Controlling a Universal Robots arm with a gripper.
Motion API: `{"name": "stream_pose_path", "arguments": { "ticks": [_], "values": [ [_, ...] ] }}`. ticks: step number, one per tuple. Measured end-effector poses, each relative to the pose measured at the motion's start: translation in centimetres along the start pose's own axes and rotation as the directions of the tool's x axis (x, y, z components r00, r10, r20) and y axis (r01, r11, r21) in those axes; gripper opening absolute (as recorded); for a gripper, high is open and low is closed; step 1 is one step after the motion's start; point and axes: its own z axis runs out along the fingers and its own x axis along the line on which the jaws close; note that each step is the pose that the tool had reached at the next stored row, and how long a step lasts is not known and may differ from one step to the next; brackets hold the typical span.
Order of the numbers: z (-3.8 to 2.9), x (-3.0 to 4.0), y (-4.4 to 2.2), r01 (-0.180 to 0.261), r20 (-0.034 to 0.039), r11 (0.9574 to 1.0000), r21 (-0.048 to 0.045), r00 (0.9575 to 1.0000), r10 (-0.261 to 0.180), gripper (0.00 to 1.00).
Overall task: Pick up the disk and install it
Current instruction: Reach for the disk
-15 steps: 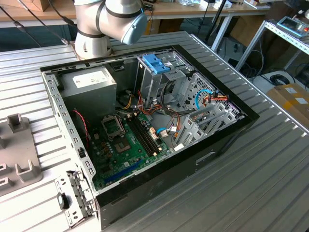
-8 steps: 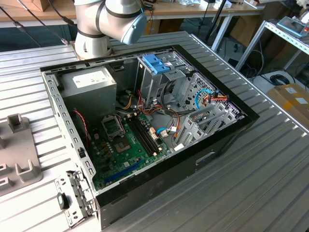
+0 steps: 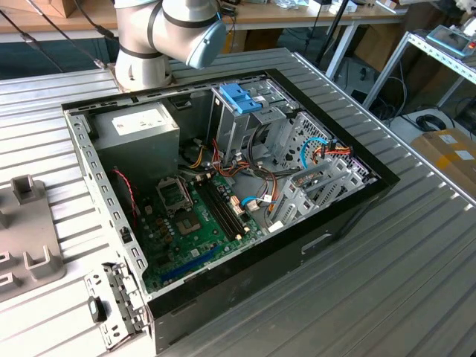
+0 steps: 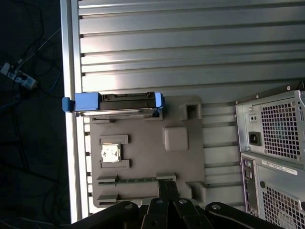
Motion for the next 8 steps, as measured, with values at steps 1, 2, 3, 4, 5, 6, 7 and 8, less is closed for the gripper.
{"name": "stream_pose_path", "arguments": {
  "ticks": [1,2,3,4,5,6,7,8],
  "values": [
    [-0.01,0.15,-0.01,0.0,0.0,1.0,0.0,1.0,0.0,0.1],
    [-0.01,0.39,-0.03,0.0,0.0001,1.0,0.0,1.0,0.0,0.1],
    [-0.01,0.5,-0.04,0.0,0.0001,1.0,-0.0001,1.0,0.0,0.1],
    [-0.01,0.61,-0.05,0.0,0.0001,1.0,-0.0001,1.0,0.0,0.1],
    [-0.01,0.73,-0.06,0.0,0.0001,1.0,-0.0001,1.0,0.0,0.1],
    [-0.01,0.84,-0.07,0.0,0.0001,1.0,-0.0001,1.0,0.0,0.1],
    [-0.01,0.98,-0.08,0.0,0.0,1.0,0.0,1.0,0.0,0.1],
    [-0.01,1.12,-0.08,0.0,0.0,1.0,0.0,1.0,0.0,0.1]
  ]
}}
